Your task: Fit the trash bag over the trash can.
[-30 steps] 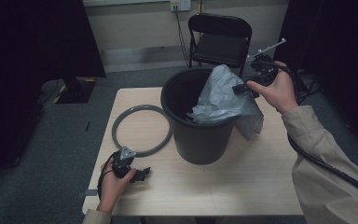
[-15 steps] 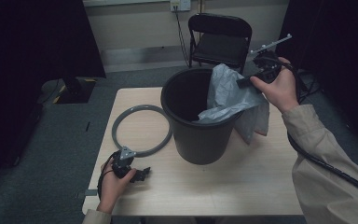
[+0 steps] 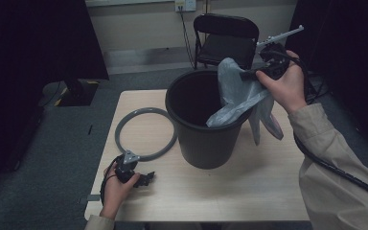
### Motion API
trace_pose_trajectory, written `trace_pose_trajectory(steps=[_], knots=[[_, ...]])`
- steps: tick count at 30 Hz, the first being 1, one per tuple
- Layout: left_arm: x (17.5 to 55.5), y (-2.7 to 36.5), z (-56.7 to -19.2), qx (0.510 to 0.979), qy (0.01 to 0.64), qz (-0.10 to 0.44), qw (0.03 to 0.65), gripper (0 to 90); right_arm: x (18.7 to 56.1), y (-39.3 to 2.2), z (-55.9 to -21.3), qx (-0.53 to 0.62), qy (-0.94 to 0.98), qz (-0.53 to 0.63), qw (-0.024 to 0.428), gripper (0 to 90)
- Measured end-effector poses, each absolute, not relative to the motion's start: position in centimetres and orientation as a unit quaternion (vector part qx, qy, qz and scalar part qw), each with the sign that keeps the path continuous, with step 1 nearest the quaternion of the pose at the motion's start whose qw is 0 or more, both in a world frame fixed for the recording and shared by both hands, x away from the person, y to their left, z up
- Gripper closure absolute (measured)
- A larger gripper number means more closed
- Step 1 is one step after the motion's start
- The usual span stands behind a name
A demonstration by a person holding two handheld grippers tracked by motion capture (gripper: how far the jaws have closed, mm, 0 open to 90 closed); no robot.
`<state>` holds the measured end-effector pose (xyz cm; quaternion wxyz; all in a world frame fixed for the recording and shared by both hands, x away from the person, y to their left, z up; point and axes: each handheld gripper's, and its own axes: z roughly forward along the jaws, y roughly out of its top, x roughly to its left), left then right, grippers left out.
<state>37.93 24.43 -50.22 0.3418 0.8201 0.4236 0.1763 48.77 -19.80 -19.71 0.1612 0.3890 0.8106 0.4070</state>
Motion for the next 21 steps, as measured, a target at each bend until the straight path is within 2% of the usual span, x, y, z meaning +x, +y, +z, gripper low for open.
trace_pose_trajectory(steps=[6, 16, 21], knots=[[37.9, 24.4, -50.2, 0.820, 0.424, 0.176, 0.342, 0.0, 48.7, -18.0, -19.6, 0.366, 0.821, 0.413, 0.142, 90.0], [37.9, 24.4, -50.2, 0.820, 0.424, 0.176, 0.342, 0.0, 49.7, -15.3, -23.4, 0.364, 0.846, 0.376, 0.098, 89.8], [37.9, 24.4, -50.2, 0.820, 0.424, 0.176, 0.342, 0.0, 50.0, -14.9, -24.8, 0.370, 0.854, 0.355, 0.082, 85.5]])
